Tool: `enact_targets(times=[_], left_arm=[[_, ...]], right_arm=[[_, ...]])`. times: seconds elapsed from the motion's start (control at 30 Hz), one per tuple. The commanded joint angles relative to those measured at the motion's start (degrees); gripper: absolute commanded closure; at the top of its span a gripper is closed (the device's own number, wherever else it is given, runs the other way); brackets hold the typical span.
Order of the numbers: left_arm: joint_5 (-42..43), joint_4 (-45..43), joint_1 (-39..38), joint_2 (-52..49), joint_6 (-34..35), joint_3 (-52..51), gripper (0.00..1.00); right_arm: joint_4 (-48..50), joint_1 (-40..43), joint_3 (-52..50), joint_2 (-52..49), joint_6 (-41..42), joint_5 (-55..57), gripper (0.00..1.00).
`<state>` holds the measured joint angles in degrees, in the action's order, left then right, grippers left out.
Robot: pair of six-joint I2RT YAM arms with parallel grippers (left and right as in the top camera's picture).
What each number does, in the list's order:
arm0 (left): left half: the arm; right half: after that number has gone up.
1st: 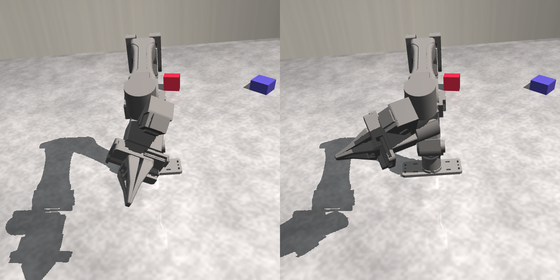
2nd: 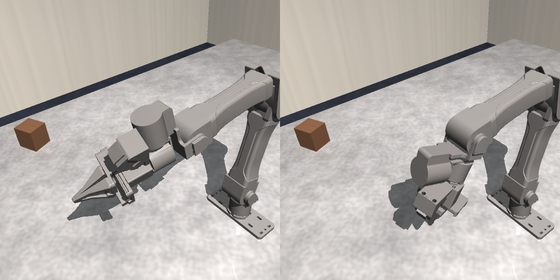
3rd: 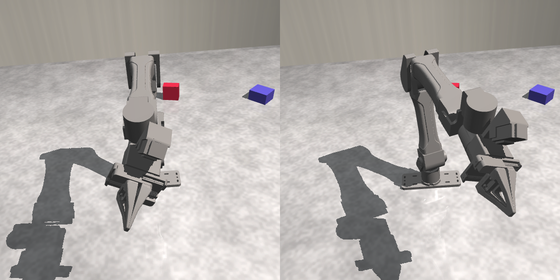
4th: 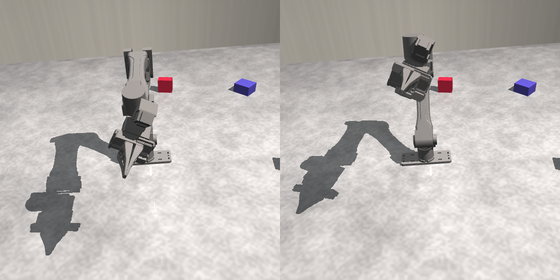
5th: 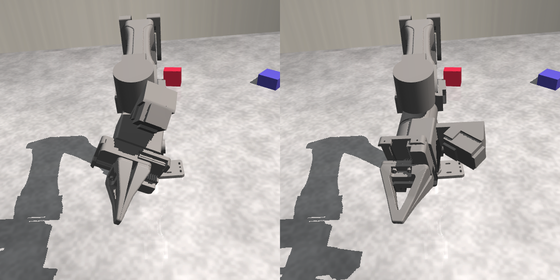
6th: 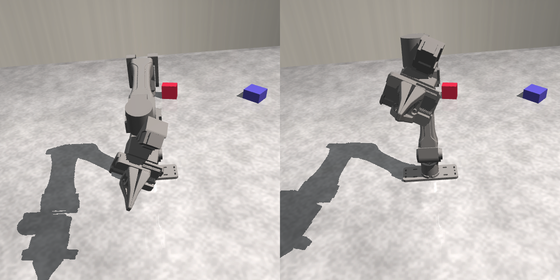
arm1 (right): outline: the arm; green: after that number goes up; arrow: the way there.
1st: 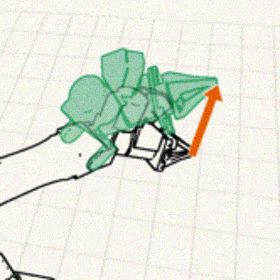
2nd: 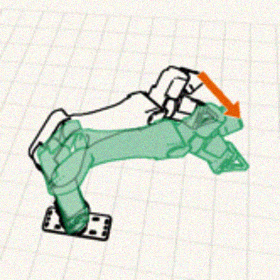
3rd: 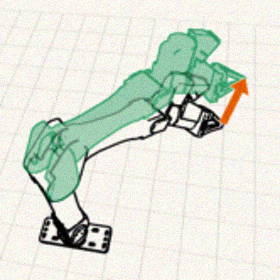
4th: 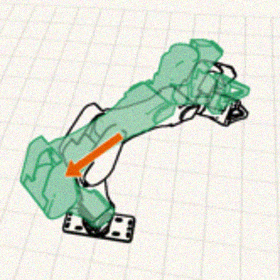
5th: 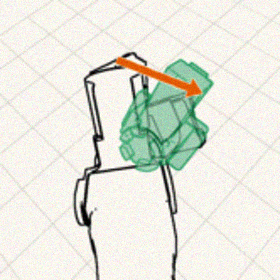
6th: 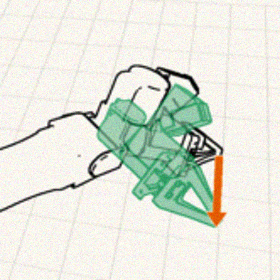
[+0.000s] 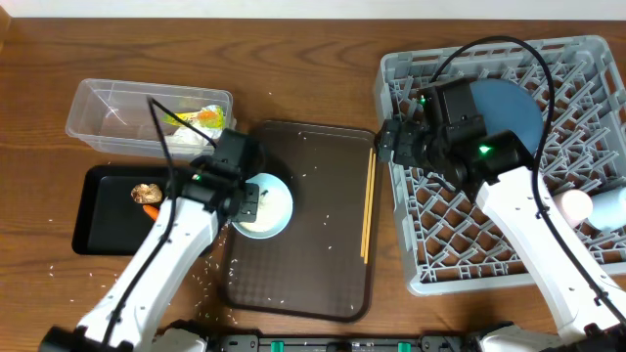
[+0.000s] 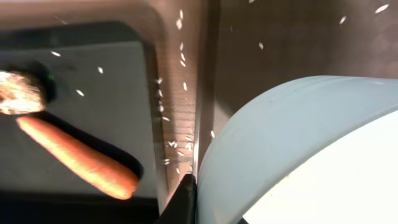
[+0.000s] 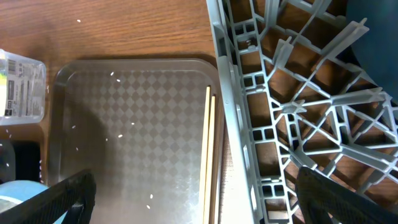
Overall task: Sort waste into correct bins and load items into the dishwasher rack
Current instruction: 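Tip the rice bowl over the black tray to empty the rice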
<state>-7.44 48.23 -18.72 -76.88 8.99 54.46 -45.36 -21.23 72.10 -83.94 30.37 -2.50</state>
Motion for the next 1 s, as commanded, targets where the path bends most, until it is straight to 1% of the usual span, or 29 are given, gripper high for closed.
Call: enact_targets(times=[0.0, 0.07, 0.13, 0.23, 0.3, 0.37, 0.53, 0.6, 0.63, 0.7, 0.8, 0.87, 0.9, 0.97], left_arm=[[-4.42, 1.11, -1.29, 0.52, 0.9, 0.26, 0.94], [-10.25, 1.73, -2.23, 0.35, 3.37, 0.26, 0.94], [-13.94, 2.01, -3.08, 0.15, 3.56, 0.26, 0.94], [-15.43, 3.76, -2.97, 0.2, 5.88, 0.26, 0.94], [-16.22, 5.46, -1.9, 0.22, 7.74, 0.26, 0.94], [-16.22, 6.99, -0.35, 0.33, 8.11, 0.28, 0.94], [-16.33, 12.94, 7.85, 2.34, 9.29, 2.23, 0.94], [-19.43, 15.06, 11.8, 4.0, 9.31, 3.82, 0.94], [-22.16, 15.43, 13.92, 5.11, 9.33, 4.48, 0.94], [-24.81, 14.88, 16.65, 6.62, 9.38, 4.68, 0.94], [-26.56, 14.43, 19.82, 7.28, 10.51, 4.66, 0.94], [-33.0, 14.71, 20.81, 6.67, 11.78, 4.66, 0.94], [-38.45, 14.67, 21.05, 5.95, 11.78, 4.66, 0.94], [-44.54, 14.53, 21.07, 4.48, 11.67, 4.66, 0.94]], right_arm=[[0.26, 0.17, 0.22, -0.07, -0.83, 0.98, 0.04], [0.2, 0.17, 0.22, -0.07, -0.83, 0.98, 0.05], [0.09, 0.17, 0.22, -0.07, -0.83, 0.96, 0.05], [-0.11, 0.17, 0.22, -0.07, -0.83, 0.96, 0.04], [-0.5, 0.17, 0.22, -0.07, -0.83, 0.96, 0.04], [-0.74, 0.17, 0.22, -0.07, -0.83, 0.96, 0.04], [-0.68, 0.17, 0.22, -0.07, -0.85, 0.98, 0.04], [-0.68, 0.17, 0.22, -0.07, -0.85, 0.96, 0.04], [-0.68, 0.17, 0.22, -0.07, -0.83, 0.96, 0.04], [-0.68, 0.17, 0.22, -0.07, -0.85, 0.96, 0.04], [-0.68, 0.17, 0.22, -0.07, -0.83, 0.98, 0.03], [-0.66, 0.17, 0.22, -0.07, -0.83, 0.96, 0.03], [-0.66, 0.17, 0.22, -0.07, -0.83, 0.96, 0.03], [-0.61, 0.17, 0.22, -0.07, -0.83, 0.98, 0.03]])
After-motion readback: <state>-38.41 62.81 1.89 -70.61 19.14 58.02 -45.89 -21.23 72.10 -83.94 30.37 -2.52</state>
